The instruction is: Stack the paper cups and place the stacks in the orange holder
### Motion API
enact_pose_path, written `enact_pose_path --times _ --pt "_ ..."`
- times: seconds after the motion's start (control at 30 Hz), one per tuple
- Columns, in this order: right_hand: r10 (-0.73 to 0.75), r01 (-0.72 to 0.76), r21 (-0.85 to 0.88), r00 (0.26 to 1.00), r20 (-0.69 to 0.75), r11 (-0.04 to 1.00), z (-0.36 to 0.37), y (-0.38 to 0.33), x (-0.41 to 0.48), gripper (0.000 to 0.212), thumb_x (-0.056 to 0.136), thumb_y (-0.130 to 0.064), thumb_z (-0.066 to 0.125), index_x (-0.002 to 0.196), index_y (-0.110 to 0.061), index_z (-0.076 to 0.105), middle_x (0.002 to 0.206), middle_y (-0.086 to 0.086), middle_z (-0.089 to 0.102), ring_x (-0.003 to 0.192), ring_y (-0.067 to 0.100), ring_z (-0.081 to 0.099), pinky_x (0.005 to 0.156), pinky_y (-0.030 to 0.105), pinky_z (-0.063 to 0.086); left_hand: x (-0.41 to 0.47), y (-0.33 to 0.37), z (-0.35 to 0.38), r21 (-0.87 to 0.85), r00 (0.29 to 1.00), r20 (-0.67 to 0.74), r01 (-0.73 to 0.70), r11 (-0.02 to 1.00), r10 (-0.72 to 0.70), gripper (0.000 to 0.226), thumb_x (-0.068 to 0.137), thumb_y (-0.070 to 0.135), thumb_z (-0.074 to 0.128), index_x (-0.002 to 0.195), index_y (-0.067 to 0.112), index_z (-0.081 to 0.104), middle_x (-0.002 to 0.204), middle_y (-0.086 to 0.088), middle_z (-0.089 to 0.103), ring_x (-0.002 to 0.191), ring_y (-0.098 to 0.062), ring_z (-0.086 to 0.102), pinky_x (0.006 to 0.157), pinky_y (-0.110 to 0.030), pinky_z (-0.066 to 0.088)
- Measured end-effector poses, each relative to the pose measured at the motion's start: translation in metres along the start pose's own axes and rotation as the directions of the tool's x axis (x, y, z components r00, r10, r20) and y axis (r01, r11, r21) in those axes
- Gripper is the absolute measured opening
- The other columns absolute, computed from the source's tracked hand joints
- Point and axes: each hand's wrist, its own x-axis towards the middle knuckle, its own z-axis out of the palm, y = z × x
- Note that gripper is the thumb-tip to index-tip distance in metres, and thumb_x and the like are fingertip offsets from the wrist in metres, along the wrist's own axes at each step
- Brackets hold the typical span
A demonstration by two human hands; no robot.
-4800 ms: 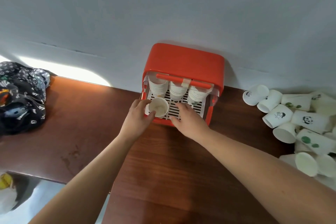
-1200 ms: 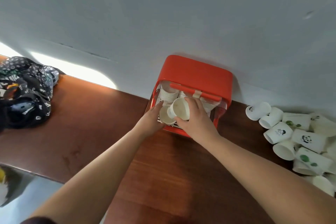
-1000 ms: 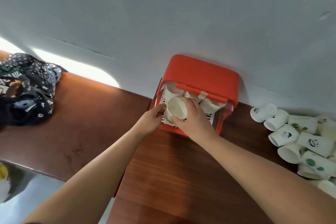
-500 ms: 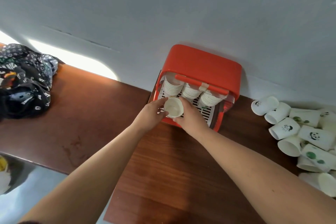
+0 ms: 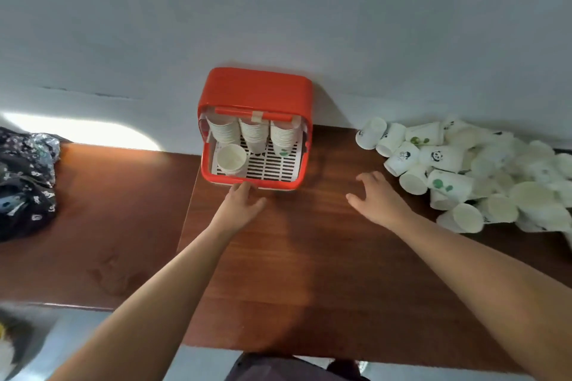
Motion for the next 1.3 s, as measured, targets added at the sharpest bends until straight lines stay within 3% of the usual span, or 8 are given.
enact_pose_path --times 0.27,0.4,0.5,0.63,0.73,0.87,1.17,1.3 --pt "0.135 -0.125 0.082 0.983 -0.127 0.989 -0.076 0.186 -0.074 0.051 0.091 -0.040 0.060 0.132 -0.009 0.051 0.129 0.011 0.046 0.115 0.029 0.053 0.097 0.038 0.043 -0.026 0.132 0.147 0.032 0.991 0.100 -0.090 0.995 0.086 0.026 0.089 0.028 0.071 0.110 0.013 0.065 0.111 -0.006 0.064 0.104 -0.021 0.059 0.097 -0.032 0.045" --pt "0.180 -0.160 0.134 0.971 -0.157 0.978 -0.097 0.271 -0.112 0.050 0.091 -0.040 0.061 0.131 -0.011 0.051 0.128 0.008 0.046 0.105 0.024 0.056 0.087 0.030 0.042 -0.046 0.203 0.227 0.072 0.966 0.204 -0.177 0.982 0.160 0.028 0.092 0.030 0.067 0.115 0.015 0.063 0.111 -0.001 0.059 0.105 -0.016 0.056 0.092 -0.025 0.041" --pt "0.218 -0.189 0.173 0.962 -0.166 0.966 -0.100 0.322 -0.139 0.054 0.091 -0.039 0.062 0.135 -0.009 0.050 0.132 0.010 0.046 0.113 0.023 0.054 0.095 0.030 0.042 -0.057 0.245 0.276 0.069 0.951 0.248 -0.205 0.976 0.183 0.031 0.091 0.034 0.067 0.117 0.018 0.061 0.115 0.001 0.057 0.106 -0.014 0.056 0.098 -0.031 0.045" --pt "0.296 -0.273 0.199 0.951 -0.095 0.941 -0.097 0.376 -0.160 0.064 0.086 -0.041 0.068 0.138 -0.011 0.047 0.134 0.008 0.044 0.113 0.020 0.054 0.098 0.034 0.045 -0.057 0.287 0.324 0.101 0.952 0.245 -0.215 0.971 0.185 0.052 0.088 0.036 0.072 0.131 0.015 0.052 0.130 -0.002 0.045 0.118 -0.015 0.048 0.096 -0.024 0.035" --pt "0.348 -0.339 0.186 0.937 -0.022 0.922 -0.085 0.403 -0.161 0.071 0.083 -0.046 0.071 0.139 -0.013 0.042 0.132 0.007 0.044 0.113 0.022 0.054 0.097 0.038 0.047 -0.043 0.306 0.349 0.125 0.972 0.185 -0.171 0.977 0.147 0.080 0.081 0.040 0.079 0.143 0.009 0.039 0.143 -0.009 0.038 0.136 -0.025 0.038 0.107 -0.038 0.036" --pt "0.325 -0.325 0.034 0.946 0.021 0.945 -0.051 0.417 -0.151 0.069 0.083 -0.045 0.070 0.136 -0.013 0.041 0.129 0.009 0.045 0.119 0.027 0.049 0.099 0.041 0.045 -0.019 0.313 0.377 0.231 0.988 0.114 -0.126 0.965 0.102 0.101 0.074 0.050 0.081 0.147 0.003 0.030 0.145 -0.014 0.036 0.139 -0.032 0.032 0.112 -0.048 0.036" --pt "0.265 -0.258 -0.127 0.963 0.048 0.958 -0.002 0.437 -0.137 0.064 0.082 -0.037 0.068 0.134 -0.012 0.041 0.129 0.010 0.049 0.116 0.029 0.052 0.094 0.040 0.043 -0.003 0.301 0.407 0.265 0.996 0.024 -0.084 0.961 0.080 0.087 0.077 0.047 0.081 0.140 0.007 0.036 0.137 -0.012 0.044 0.131 -0.034 0.042 0.097 -0.053 0.045" --pt "0.252 -0.253 0.088 0.967 0.031 0.963 -0.016 0.429 -0.125 0.061 0.079 -0.038 0.072 0.128 -0.015 0.043 0.125 0.006 0.052 0.112 0.028 0.054 0.093 0.044 0.047 -0.005 0.301 0.401 0.224 0.995 0.010 -0.101 0.969 0.102 0.076 0.079 0.043 0.080 0.135 0.008 0.042 0.135 -0.009 0.049 0.129 -0.030 0.045 0.094 -0.049 0.046"
